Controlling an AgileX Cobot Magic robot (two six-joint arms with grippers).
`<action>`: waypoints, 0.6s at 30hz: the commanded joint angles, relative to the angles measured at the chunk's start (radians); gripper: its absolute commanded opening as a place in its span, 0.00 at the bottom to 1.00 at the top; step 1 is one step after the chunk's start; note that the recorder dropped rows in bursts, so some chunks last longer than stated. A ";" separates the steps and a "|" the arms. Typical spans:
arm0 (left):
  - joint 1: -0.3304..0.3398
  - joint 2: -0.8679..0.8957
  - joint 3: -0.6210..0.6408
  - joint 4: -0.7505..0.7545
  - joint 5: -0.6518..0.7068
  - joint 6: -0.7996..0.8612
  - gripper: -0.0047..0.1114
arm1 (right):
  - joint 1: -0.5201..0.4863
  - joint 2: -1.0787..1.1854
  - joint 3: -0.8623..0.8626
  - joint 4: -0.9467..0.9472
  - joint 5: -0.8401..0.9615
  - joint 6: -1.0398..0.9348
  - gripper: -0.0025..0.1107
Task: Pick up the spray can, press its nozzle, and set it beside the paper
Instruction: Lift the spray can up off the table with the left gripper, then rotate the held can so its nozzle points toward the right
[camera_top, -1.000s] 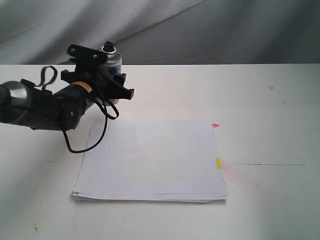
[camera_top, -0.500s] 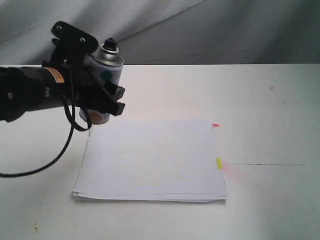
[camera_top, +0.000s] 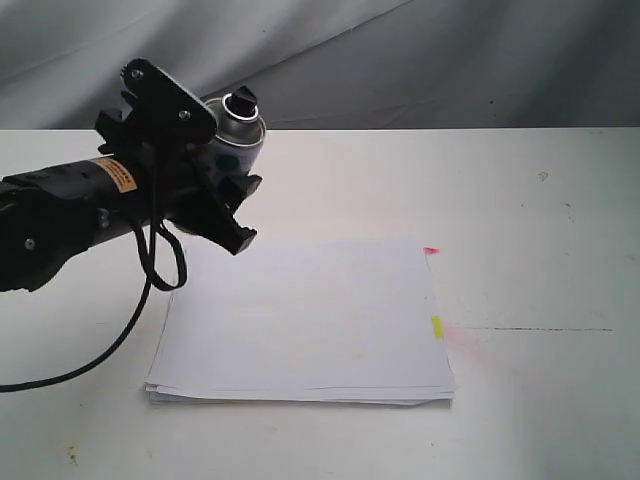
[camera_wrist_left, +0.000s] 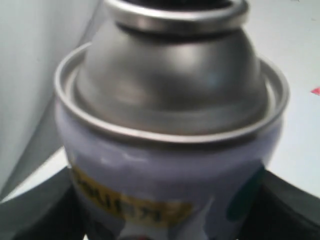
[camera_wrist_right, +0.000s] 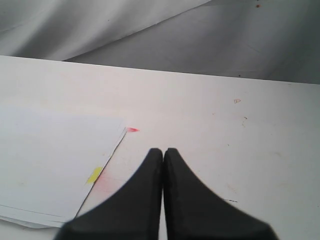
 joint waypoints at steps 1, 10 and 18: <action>-0.005 -0.017 -0.003 -0.017 -0.120 0.125 0.04 | -0.001 -0.002 0.004 0.004 -0.001 0.003 0.02; -0.005 -0.014 -0.003 -0.183 -0.136 0.326 0.04 | -0.001 -0.002 0.004 0.004 -0.001 0.003 0.02; -0.005 -0.010 -0.003 -0.170 -0.164 0.326 0.04 | -0.001 -0.002 0.004 0.004 -0.001 0.003 0.02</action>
